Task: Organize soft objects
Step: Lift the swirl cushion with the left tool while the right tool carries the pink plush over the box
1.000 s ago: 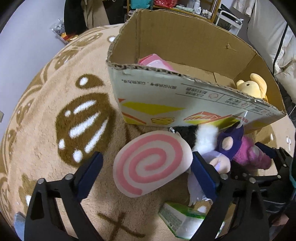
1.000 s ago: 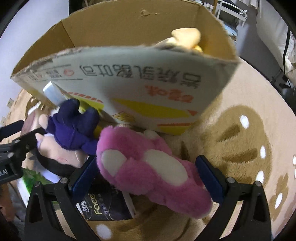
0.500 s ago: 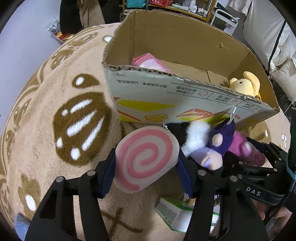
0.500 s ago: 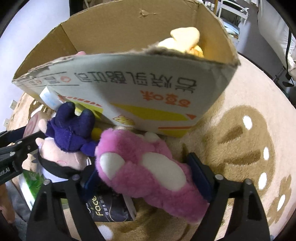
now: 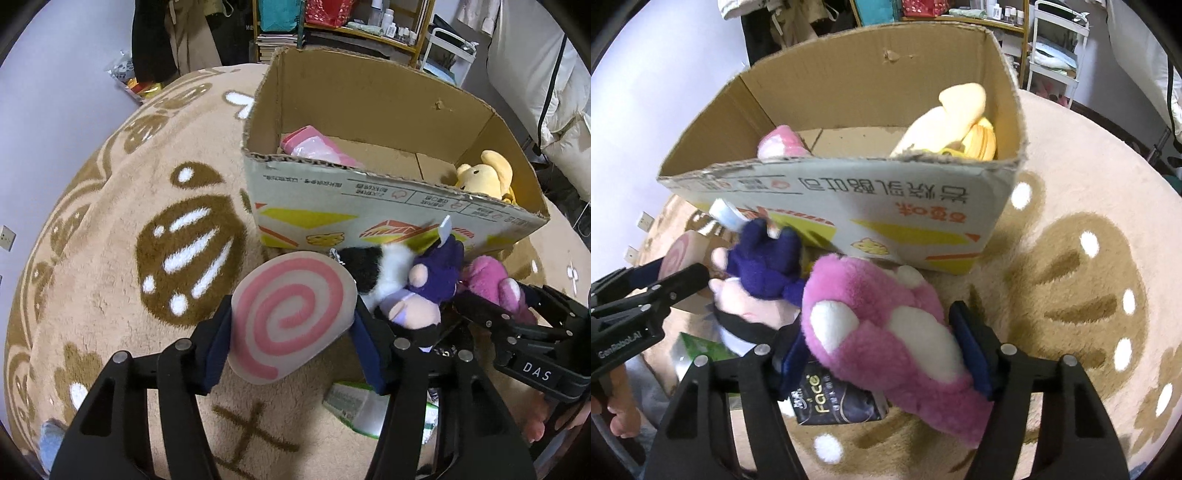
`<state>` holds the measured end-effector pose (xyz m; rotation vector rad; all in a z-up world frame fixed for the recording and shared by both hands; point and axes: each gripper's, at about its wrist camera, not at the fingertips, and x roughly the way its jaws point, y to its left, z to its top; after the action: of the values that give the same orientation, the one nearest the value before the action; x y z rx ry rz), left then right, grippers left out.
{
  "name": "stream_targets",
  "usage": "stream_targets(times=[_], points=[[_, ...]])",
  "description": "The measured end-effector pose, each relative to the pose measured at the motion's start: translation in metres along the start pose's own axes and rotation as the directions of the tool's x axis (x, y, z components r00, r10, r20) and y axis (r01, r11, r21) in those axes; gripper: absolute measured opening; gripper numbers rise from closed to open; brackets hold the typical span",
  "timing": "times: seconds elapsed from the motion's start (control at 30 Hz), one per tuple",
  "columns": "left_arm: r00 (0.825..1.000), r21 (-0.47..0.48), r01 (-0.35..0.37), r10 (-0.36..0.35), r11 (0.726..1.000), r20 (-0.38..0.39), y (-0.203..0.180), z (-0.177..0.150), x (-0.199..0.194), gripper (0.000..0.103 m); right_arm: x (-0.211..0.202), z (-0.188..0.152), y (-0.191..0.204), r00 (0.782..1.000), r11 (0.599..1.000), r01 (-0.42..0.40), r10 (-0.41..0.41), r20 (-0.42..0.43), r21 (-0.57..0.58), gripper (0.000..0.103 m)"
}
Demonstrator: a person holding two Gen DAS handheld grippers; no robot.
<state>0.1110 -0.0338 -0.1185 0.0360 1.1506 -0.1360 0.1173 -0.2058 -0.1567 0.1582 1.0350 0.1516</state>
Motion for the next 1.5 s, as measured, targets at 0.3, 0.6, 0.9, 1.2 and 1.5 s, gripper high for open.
stream_targets(times=[0.3,0.6,0.9,1.2,1.5], points=[[0.989,0.018,-0.052,0.049,0.998,0.139,0.002,-0.001,-0.038,0.057,-0.054,0.001,-0.003,0.984,0.996,-0.091,0.087,0.154,0.015,0.073],[0.953,0.058,-0.066,0.046,0.996,0.299,-0.008,-0.002,-0.078,0.057,-0.104,-0.005,0.028,0.928,0.988,-0.144,0.153,0.338,-0.054,0.073],[0.925,0.060,-0.050,0.023,0.997,0.380,-0.008,-0.001,-0.097,0.057,-0.125,0.001,0.030,0.883,0.984,-0.171,0.178,0.435,-0.055,0.073],[0.982,0.067,-0.022,0.009,0.997,0.190,-0.007,0.001,-0.064,0.057,-0.116,0.002,0.023,0.893,0.983,-0.180,0.180,0.412,-0.039,0.073],[0.994,0.090,0.049,-0.057,0.995,0.095,-0.015,-0.009,-0.049,0.060,-0.108,0.006,0.025,0.909,0.986,-0.164,0.168,0.381,-0.044,0.073]])
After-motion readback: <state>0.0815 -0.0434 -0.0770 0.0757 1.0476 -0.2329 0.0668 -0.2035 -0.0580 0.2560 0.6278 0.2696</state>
